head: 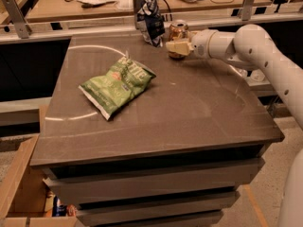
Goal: Knock orange can over
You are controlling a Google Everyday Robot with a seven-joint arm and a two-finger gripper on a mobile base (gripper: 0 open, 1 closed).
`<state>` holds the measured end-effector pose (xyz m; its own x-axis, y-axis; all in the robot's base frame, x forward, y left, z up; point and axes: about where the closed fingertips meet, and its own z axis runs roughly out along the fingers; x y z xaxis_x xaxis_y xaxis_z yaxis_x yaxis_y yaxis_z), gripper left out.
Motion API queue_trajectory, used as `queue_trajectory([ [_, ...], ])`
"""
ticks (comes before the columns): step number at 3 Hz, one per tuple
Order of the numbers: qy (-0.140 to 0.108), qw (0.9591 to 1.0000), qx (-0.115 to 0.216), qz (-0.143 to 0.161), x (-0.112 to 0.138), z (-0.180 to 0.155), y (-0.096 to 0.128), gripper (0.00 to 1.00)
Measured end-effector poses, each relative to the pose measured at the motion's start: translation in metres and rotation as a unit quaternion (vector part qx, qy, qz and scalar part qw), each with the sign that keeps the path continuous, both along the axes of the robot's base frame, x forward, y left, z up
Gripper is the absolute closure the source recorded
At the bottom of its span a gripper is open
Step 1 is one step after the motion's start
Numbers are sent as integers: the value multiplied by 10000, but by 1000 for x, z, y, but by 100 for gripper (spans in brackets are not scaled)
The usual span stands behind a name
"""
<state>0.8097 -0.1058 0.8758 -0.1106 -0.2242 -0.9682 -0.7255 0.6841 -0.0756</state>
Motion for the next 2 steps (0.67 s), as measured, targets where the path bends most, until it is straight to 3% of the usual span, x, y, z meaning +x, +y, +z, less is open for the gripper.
queue_trajectory([
  [1, -258, 9995, -127, 131, -14, 18, -16, 82],
  [2, -673, 9953, -570, 411, -38, 40, -39, 100],
])
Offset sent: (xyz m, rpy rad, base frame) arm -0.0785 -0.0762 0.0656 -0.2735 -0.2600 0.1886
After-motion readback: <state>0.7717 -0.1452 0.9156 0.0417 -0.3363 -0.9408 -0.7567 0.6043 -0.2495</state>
